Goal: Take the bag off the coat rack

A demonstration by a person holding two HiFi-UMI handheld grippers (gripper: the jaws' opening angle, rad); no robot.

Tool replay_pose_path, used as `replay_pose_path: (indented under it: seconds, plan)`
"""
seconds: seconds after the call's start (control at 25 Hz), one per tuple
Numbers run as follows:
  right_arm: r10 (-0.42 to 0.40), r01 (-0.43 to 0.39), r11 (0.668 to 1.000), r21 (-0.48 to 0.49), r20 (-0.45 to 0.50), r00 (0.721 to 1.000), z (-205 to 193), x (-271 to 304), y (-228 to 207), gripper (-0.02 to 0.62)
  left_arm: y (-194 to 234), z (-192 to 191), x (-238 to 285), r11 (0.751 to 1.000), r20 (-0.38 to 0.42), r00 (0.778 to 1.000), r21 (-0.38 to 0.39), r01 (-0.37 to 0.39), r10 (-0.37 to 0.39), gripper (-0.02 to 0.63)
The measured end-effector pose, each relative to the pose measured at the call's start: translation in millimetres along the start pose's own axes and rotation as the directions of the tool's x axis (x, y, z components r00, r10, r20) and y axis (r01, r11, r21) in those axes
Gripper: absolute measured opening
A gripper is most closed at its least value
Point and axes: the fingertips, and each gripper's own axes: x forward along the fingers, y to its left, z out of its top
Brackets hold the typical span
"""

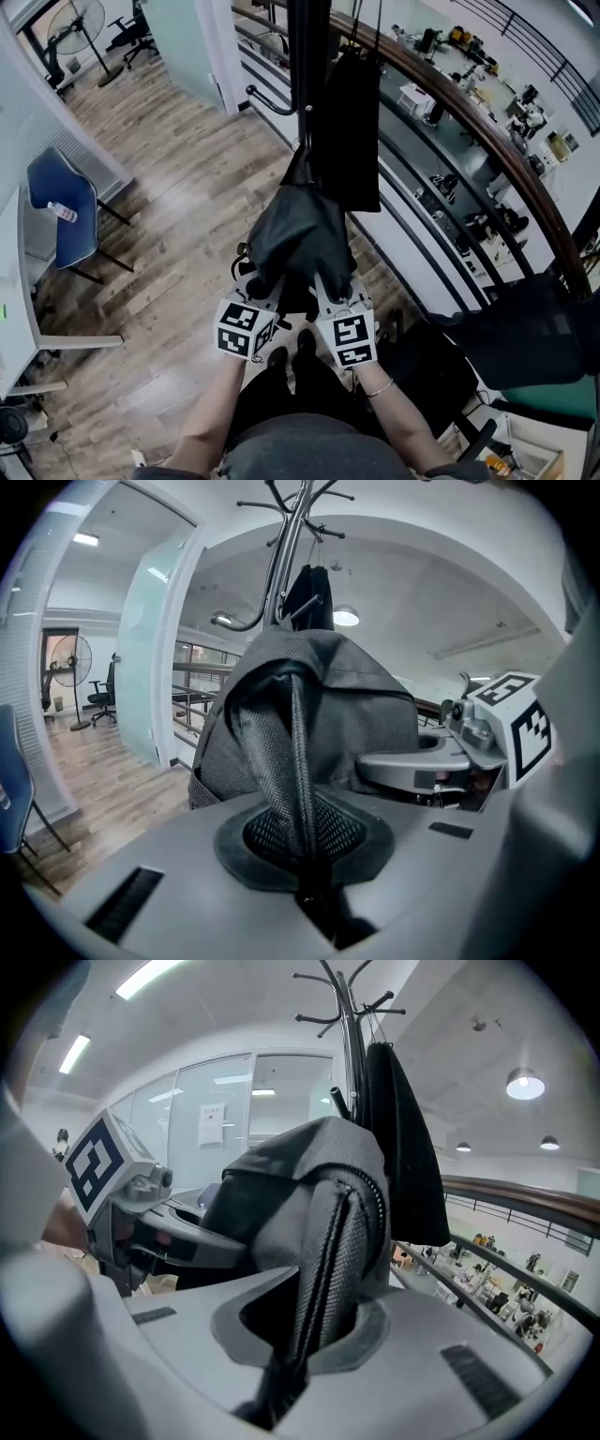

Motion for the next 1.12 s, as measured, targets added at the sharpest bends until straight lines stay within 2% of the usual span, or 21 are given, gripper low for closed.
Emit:
replay_pose_path:
  seconds: [0.32,0.76,1.12]
  plan:
    - [-0.096,0.096,0.995,-0.015,0.041,0.995,22.8,-25.3,12.4,0.029,-8.8,18.7,-25.5,0.997,0.057,0.996,0.032,0.069,-0.071,0.043]
    - [-0.209,0.211,0.977,-0.008,0.089,0.974,43.4,-61.1,41.6,0.029,-20.9,34.4,-68.2,0.985,0.123,0.980,0.100,0.144,-0.156,0.038]
    - [-0.315,0.313,0.949,0.041,0.091,0.945,45.6,-96.3,57.9,0.029,-42.9,40.3,-91.3,0.950,0.105,0.957,0.193,0.246,-0.269,0.037]
